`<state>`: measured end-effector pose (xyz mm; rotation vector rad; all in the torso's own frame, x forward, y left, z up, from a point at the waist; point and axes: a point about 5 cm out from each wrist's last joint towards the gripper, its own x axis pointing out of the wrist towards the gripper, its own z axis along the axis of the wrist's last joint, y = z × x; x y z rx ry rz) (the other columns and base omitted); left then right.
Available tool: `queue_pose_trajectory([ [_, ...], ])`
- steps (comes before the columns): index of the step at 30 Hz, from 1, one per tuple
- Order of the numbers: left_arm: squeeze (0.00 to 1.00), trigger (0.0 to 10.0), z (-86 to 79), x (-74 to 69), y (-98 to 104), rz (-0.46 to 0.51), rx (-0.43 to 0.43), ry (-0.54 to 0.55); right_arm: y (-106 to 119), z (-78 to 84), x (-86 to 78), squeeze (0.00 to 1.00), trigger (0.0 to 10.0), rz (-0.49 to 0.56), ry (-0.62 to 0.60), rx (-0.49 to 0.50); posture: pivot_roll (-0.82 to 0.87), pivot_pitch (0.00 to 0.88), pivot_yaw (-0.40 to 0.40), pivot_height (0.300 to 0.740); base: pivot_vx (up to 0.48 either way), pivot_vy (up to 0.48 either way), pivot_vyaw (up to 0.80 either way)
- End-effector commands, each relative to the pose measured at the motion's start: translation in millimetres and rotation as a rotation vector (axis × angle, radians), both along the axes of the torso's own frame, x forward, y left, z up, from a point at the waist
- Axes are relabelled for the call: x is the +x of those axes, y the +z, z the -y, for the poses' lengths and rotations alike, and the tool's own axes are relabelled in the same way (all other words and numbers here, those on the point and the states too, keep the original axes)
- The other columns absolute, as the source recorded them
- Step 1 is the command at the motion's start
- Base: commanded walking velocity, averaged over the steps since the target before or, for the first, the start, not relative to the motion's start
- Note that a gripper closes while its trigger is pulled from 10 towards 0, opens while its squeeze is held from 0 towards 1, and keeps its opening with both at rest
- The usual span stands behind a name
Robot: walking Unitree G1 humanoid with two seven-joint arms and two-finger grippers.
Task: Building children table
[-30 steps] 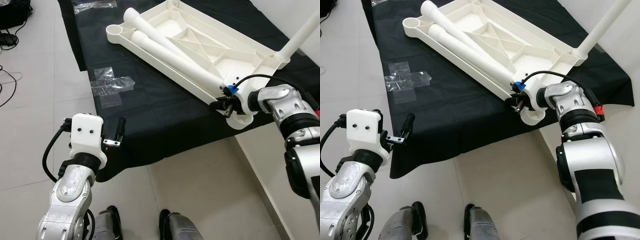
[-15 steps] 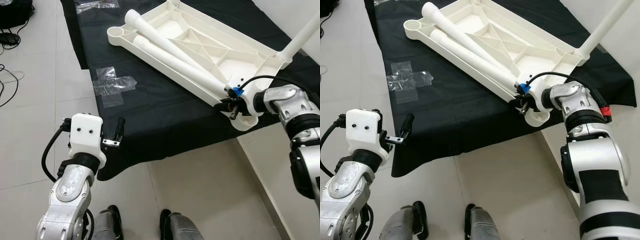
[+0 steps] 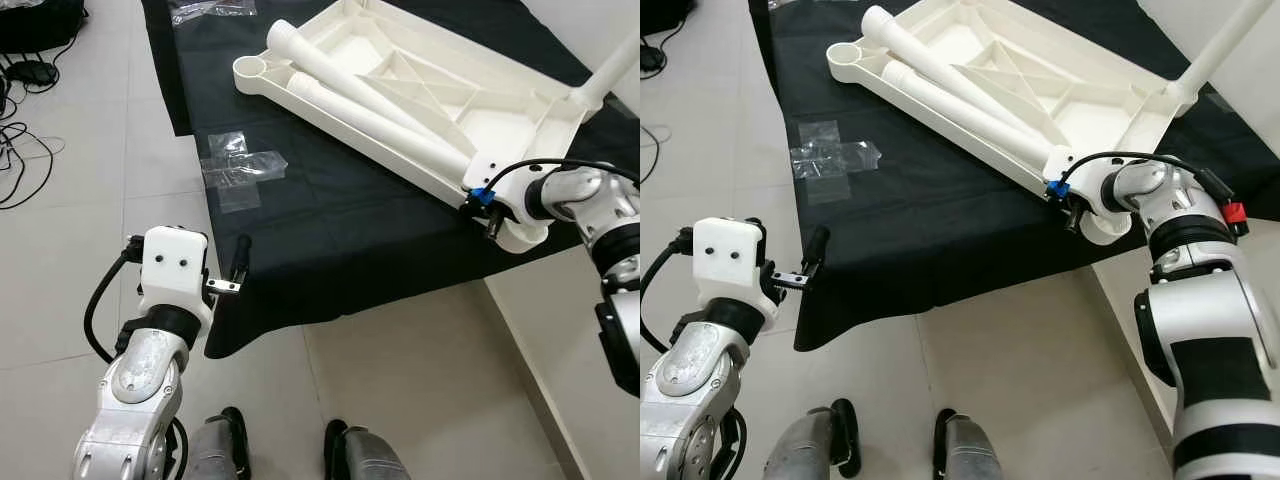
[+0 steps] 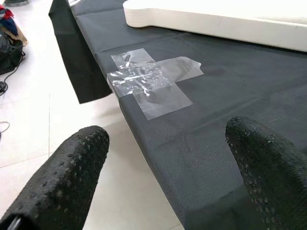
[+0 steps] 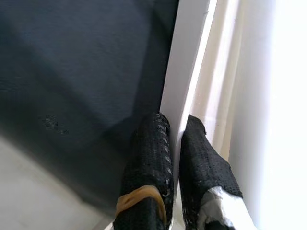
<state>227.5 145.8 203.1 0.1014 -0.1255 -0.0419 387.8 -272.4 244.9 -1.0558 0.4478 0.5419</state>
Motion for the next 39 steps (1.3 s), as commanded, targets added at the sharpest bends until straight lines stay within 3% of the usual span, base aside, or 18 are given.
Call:
queue_pose_trajectory([
  [1,0.00,10.0,0.9,-0.1,-4.2,-0.016,0.014,-0.005,29.5,1.3,4.9,0.00,10.0,0.165,-0.017,-0.043,0.01,0.227,-0.113,0.740,0.000,0.000,0.00],
  [2,0.00,10.0,0.7,0.0,-4.1,-0.016,0.014,-0.004,30.2,-1.7,6.5,0.00,10.0,0.174,-0.026,-0.001,0.01,0.227,-0.113,0.740,0.000,0.000,0.00],
  [3,0.00,10.0,0.6,0.0,-3.9,-0.016,0.013,-0.004,30.1,-5.4,7.6,1.00,10.0,0.172,-0.022,0.039,0.01,0.227,-0.113,0.740,0.000,0.000,0.00],
  [9,0.00,10.0,0.3,0.5,-3.6,-0.014,0.012,-0.004,34.7,-20.0,11.9,1.00,10.0,0.213,0.015,0.148,0.01,0.225,-0.109,0.740,0.000,0.000,0.00],
  [10,0.00,10.0,0.3,0.7,-3.5,-0.014,0.012,-0.004,36.0,-23.0,12.5,0.73,10.0,0.212,0.027,0.165,0.01,0.223,-0.109,0.740,0.000,0.000,0.00],
  [11,0.00,10.0,0.5,0.9,-3.4,-0.014,0.011,-0.004,38.2,-26.4,12.9,0.00,10.0,0.215,0.047,0.182,0.01,0.224,-0.108,0.740,0.000,0.000,0.00],
  [15,0.00,10.0,0.7,1.0,-3.3,-0.013,0.011,-0.004,43.0,-31.9,13.1,0.00,10.0,0.205,0.076,0.247,0.01,0.224,-0.108,0.740,0.000,0.000,0.00],
  [17,0.00,10.0,0.5,1.3,-3.0,-0.011,0.011,-0.002,57.8,-45.1,14.4,0.00,10.0,0.186,0.118,0.505,0.01,0.222,-0.110,0.740,0.000,0.000,0.00],
  [19,0.00,10.0,0.5,1.3,-3.0,-0.011,0.011,-0.002,57.8,-45.1,14.4,0.00,10.0,0.186,0.118,0.505,0.01,0.222,-0.110,0.740,0.000,0.000,0.00],
  [21,0.00,10.0,0.5,1.9,-3.3,-0.011,0.010,-0.001,66.5,-58.8,17.0,0.00,10.0,0.175,0.140,0.719,0.01,0.218,-0.109,0.740,0.000,0.000,0.00],
  [23,0.00,10.0,0.5,1.9,-3.3,-0.011,0.010,-0.001,66.5,-58.8,17.0,0.00,10.0,0.175,0.140,0.719,0.01,0.218,-0.109,0.740,0.000,0.000,0.00],
  [25,0.00,10.0,2.5,2.8,-2.7,-0.008,0.006,-0.007,67.5,-80.9,23.5,0.00,10.0,0.229,0.125,0.937,0.01,0.211,-0.109,0.740,0.000,0.000,0.00],
  [27,0.00,10.0,3.8,3.3,-1.5,-0.003,-0.001,-0.011,62.7,-93.2,26.0,0.00,10.0,0.277,0.116,1.015,0.01,0.203,-0.107,0.740,0.000,0.000,0.00],
  [30,0.00,10.0,4.5,3.6,0.1,0.003,-0.003,-0.011,56.5,-103.6,26.3,0.00,10.0,0.318,0.113,1.082,0.01,0.203,-0.107,0.740,0.000,0.000,0.00],
  [32,0.00,10.0,4.1,4.9,2.0,0.013,-0.004,-0.006,35.1,-122.8,16.5,0.00,10.0,0.371,0.118,1.169,0.02,0.185,-0.099,0.740,0.000,0.000,0.00],
  [34,0.00,10.0,4.1,4.9,2.0,0.013,-0.004,-0.006,35.1,-122.8,16.5,0.00,10.0,0.371,0.118,1.169,0.02,0.185,-0.099,0.740,0.000,0.000,0.00],
  [35,0.00,10.0,3.5,6.3,3.1,0.020,0.004,-0.001,18.2,-133.1,0.9,0.00,10.0,0.406,0.108,1.207,0.02,0.178,-0.098,0.740,0.000,0.000,0.00],
  [39,0.00,10.0,2.1,8.6,5.1,0.032,0.014,0.003,4.9,-137.1,-16.2,0.00,10.0,0.435,0.068,1.221,0.01,0.167,-0.096,0.740,0.000,-0.127,0.00],
])
